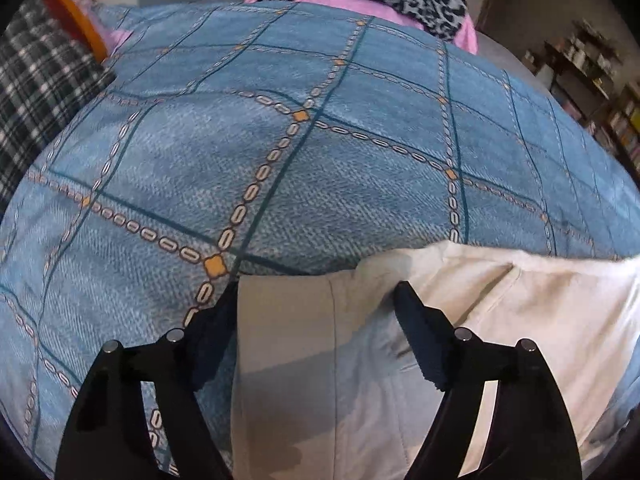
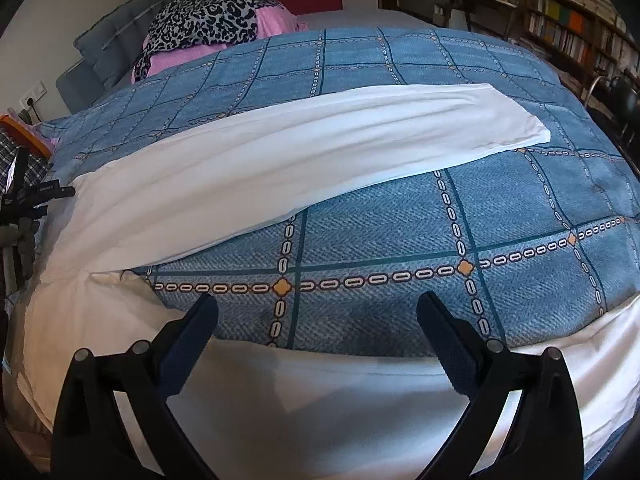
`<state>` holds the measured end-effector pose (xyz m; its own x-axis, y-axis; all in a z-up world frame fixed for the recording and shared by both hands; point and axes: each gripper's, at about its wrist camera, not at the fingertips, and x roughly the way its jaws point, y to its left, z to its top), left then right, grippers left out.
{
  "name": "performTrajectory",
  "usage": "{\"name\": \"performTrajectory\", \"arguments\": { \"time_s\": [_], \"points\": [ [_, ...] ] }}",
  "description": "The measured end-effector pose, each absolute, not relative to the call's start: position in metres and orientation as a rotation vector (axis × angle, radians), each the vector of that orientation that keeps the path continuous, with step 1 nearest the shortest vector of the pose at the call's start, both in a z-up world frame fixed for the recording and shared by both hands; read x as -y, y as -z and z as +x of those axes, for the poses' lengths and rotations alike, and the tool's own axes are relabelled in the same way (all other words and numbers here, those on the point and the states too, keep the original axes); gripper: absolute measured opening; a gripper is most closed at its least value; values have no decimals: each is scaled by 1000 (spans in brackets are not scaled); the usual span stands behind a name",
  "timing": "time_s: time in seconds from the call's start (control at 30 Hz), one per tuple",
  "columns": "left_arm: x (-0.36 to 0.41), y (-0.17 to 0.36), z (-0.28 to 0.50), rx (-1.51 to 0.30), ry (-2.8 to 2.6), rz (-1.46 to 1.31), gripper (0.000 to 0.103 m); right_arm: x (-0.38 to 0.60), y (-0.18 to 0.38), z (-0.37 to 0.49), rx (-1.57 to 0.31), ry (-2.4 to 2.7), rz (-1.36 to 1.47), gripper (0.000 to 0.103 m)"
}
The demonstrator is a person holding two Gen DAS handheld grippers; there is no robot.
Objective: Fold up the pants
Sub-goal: 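Move the left tool to the trouser waistband and close on it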
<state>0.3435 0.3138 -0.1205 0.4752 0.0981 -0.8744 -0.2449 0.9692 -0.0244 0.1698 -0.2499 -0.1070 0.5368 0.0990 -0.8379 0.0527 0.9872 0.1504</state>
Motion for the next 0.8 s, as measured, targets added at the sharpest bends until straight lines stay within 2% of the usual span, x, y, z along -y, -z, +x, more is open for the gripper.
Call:
{"name": "performTrajectory", "arguments": {
  "time_s": [0.1, 0.23, 0.33, 0.57, 0.8],
  "points": [
    [-310, 121, 345, -1047, -176, -120, 69, 251, 108, 172, -1008, -26, 167, 98],
    [-307, 117, 342, -1035, -130, -111, 54, 250, 111, 175, -1011, -27, 167, 98],
    [-302, 110, 335, -1018, -115, -104, 48, 250, 111, 175, -1009, -24, 165, 98],
    [-289, 84, 310, -933, -76, -114, 46, 278, 105, 190, -983, 32, 175, 98],
    [-272, 53, 280, -876, -22, -63, 46, 354, 98, 247, -969, 144, 215, 98]
  ]
}}
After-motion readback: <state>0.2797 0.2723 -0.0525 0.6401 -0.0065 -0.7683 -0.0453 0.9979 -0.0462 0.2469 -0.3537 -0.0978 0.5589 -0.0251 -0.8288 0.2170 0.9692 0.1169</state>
